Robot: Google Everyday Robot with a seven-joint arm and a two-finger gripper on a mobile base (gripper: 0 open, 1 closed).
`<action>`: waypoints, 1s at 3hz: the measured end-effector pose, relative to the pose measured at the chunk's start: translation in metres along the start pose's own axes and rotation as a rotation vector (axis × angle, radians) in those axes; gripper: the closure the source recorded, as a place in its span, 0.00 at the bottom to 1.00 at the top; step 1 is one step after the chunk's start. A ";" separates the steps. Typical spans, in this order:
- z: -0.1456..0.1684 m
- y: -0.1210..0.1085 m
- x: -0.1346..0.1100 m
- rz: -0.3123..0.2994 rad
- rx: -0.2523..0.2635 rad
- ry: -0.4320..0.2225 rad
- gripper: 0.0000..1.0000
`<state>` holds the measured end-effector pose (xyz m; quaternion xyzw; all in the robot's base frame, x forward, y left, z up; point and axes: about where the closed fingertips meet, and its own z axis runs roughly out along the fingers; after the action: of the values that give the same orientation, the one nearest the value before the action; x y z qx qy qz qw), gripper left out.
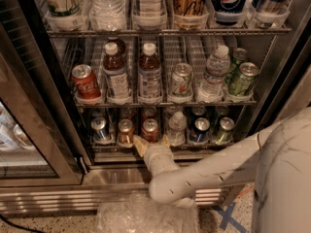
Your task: Pick coke can from bottom shelf of fridge
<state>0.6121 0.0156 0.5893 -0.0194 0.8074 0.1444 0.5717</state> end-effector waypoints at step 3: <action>0.022 -0.022 -0.026 -0.018 0.028 -0.045 0.26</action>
Offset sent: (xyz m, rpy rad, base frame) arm 0.0330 -0.0216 0.0117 -0.0118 -0.0535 -0.0398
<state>0.6454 -0.0030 0.6023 -0.0155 0.7962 0.1281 0.5912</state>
